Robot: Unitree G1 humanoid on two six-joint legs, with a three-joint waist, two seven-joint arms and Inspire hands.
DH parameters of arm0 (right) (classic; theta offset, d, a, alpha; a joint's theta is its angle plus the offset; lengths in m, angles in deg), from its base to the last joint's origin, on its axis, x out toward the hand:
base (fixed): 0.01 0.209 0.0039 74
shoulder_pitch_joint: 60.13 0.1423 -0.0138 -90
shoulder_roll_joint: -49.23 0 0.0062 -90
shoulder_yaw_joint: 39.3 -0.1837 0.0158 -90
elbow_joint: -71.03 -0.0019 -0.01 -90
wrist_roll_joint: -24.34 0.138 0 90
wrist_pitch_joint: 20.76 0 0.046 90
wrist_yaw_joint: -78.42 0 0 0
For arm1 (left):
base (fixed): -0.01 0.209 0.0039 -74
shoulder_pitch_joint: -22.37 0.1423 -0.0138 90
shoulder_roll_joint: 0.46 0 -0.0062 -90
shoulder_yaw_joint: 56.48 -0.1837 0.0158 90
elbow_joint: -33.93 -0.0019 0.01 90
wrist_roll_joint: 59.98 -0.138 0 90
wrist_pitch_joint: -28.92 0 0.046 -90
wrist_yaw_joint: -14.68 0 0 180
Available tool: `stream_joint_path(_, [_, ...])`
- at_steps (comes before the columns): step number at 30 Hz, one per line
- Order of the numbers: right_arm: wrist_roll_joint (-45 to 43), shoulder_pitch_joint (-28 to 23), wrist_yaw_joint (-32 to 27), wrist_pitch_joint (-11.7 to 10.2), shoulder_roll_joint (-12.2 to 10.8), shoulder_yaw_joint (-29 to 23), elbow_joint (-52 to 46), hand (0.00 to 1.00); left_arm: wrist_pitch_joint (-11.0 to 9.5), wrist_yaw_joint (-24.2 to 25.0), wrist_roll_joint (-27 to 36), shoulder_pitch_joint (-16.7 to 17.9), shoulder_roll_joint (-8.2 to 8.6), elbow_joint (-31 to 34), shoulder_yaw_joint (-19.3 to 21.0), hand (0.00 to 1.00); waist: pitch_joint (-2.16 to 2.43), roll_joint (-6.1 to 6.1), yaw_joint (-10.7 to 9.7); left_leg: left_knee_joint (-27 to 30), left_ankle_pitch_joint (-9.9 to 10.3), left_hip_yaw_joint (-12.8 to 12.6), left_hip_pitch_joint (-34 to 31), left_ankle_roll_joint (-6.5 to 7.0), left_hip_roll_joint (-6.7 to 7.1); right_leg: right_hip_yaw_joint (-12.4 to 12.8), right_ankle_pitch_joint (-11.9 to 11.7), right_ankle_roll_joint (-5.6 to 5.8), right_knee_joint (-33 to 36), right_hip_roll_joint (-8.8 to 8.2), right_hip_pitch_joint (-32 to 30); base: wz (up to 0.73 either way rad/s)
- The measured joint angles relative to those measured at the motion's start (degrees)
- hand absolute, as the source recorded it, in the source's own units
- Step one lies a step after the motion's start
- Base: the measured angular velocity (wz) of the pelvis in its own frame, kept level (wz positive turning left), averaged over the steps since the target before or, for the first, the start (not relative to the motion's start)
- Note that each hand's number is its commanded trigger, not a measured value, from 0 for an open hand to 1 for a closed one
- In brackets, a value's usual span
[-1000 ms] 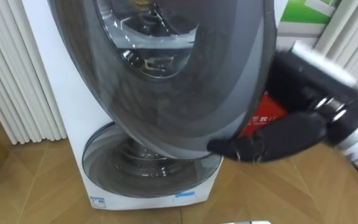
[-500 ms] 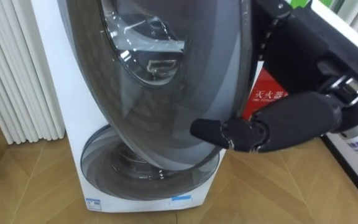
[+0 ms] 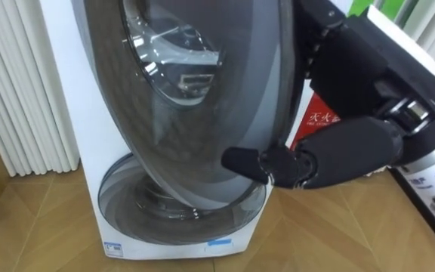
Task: Pick clothes from washing machine
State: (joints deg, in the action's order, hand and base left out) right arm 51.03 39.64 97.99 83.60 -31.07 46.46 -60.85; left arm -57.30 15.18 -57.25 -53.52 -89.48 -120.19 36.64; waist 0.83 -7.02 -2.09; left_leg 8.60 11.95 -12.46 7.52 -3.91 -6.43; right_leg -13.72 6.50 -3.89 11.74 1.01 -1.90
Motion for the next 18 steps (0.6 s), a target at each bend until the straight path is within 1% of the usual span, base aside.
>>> stream_joint_path(3, [0.11,0.0,-0.01,-0.07,-0.01,0.23,0.04,0.0,0.05,-0.01,-0.03,-0.01,-0.05,0.0,-0.01,0.0,-0.04,-0.04,0.01,0.0,0.0,0.09,-0.06,0.0,-0.01,-0.42,-0.03,-0.04,0.01,-0.23,0.01,0.03])
stream_joint_path(8, [0.68,-0.02,0.33,-0.92,0.0,0.87,0.78,0.0,0.19,0.0,0.02,-0.06,-0.14,0.01,-0.04,0.0,-0.07,-0.21,0.15,-0.01,0.0,0.51,-0.07,0.0,0.0,-0.67,-0.03,-0.03,-0.06,-0.39,0.28,0.04])
stream_joint_path(9, [0.68,-0.02,0.32,-1.58,-0.04,1.35,1.37,0.0,0.39,0.0,0.07,-0.1,-0.16,0.01,-0.08,0.0,-0.27,0.09,0.3,0.01,0.0,0.57,-0.03,0.0,-0.01,-0.7,-0.03,-0.03,-0.14,-0.36,0.43,0.04])
stream_joint_path(11, [0.67,-0.01,0.32,-2.33,-0.18,1.83,2.41,0.0,0.66,0.01,0.11,-0.19,-0.21,-0.03,-0.35,0.0,-0.27,0.07,0.32,0.04,0.0,0.81,-0.06,0.0,0.01,-0.87,-0.04,-0.04,-0.07,-0.44,0.49,0.05])
stream_joint_path(13, [0.68,-0.01,0.34,-2.66,-1.27,2.47,3.32,0.0,1.0,0.02,0.06,-0.55,-0.81,-0.03,-2.31,0.0,-0.29,0.12,0.9,-0.04,0.0,1.3,-0.21,0.01,0.02,-1.36,-0.05,-0.07,0.05,-0.53,0.47,0.06])
stream_joint_path(14, [0.59,-0.01,0.29,-2.66,-1.53,2.68,3.35,0.0,1.05,0.02,0.06,-0.59,-0.88,-0.01,-2.57,0.0,-0.3,0.12,0.93,-0.14,0.0,1.54,-0.34,0.01,0.02,-1.35,-0.05,-0.07,0.07,-0.51,0.42,0.06])
stream_joint_path(16, [0.45,-0.01,0.25,-2.76,-3.28,3.69,3.42,0.0,1.31,0.02,-0.04,-0.7,-0.99,-0.02,-3.42,0.0,-0.27,0.21,1.24,-0.29,0.0,1.87,-0.46,-0.01,-0.01,-1.41,-0.05,-0.07,0.11,-0.33,0.27,0.02])
stream_joint_path(17, [0.36,-0.01,0.25,-2.95,-3.61,4.12,3.42,0.0,1.35,0.02,-0.16,-0.65,-0.99,-0.04,-3.43,0.0,-0.26,0.22,1.34,-0.27,0.0,1.98,-0.52,-0.02,-0.03,-1.61,-0.06,-0.07,0.11,-0.32,0.28,0.0])
stream_joint_path(18, [0.25,-0.01,0.28,-3.58,-3.81,4.95,3.41,0.0,1.43,0.04,-0.83,-0.62,-0.98,-0.04,-3.62,0.0,-0.22,0.23,1.41,-0.11,-0.01,2.4,-0.73,-0.03,-0.03,-2.16,-0.11,-0.16,0.08,-0.4,0.3,0.06])
